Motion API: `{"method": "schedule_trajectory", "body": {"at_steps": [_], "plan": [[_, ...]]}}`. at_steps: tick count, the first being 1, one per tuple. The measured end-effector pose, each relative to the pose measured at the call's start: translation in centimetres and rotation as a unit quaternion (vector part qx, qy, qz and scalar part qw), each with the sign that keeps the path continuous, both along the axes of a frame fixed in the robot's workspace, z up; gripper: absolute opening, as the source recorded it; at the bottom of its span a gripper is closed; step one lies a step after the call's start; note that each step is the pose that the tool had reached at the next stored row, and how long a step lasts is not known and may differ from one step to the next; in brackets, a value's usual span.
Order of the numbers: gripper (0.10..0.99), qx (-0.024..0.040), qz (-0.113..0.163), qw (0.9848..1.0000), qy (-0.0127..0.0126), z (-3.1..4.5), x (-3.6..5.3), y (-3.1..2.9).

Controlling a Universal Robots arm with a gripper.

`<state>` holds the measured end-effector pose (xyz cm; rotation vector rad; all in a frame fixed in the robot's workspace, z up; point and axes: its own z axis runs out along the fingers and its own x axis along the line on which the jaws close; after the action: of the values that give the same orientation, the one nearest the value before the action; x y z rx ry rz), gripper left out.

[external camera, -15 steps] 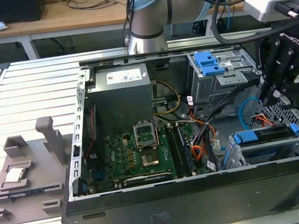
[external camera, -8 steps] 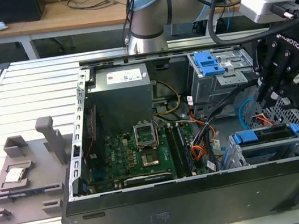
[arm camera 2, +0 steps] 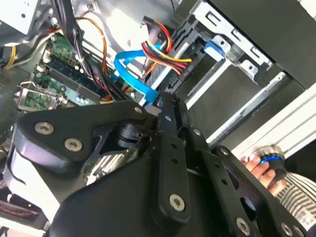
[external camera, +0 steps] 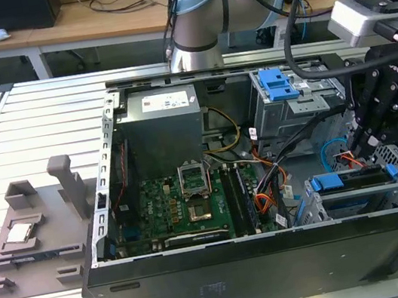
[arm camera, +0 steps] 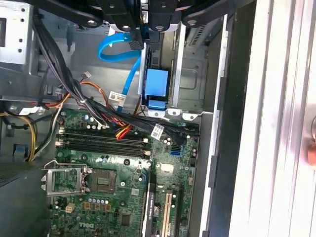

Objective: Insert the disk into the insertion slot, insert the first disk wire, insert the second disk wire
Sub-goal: 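Insert the second disk wire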

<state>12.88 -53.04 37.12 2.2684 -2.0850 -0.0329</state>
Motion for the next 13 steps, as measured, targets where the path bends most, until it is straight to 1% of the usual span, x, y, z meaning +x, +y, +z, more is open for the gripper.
{"method": "schedule_trajectory", "body": {"at_steps": [4,8,13], "plan": [[0.165,-0.0001,-0.018,0.9998,-0.0001,-0.7,-0.01,-0.07],[0.165,0.0,-0.018,0.9998,-0.0001,-1.71,0.36,-0.41],[0.165,0.0,-0.018,0.9998,0.0,-2.51,0.39,-0.6]]}}
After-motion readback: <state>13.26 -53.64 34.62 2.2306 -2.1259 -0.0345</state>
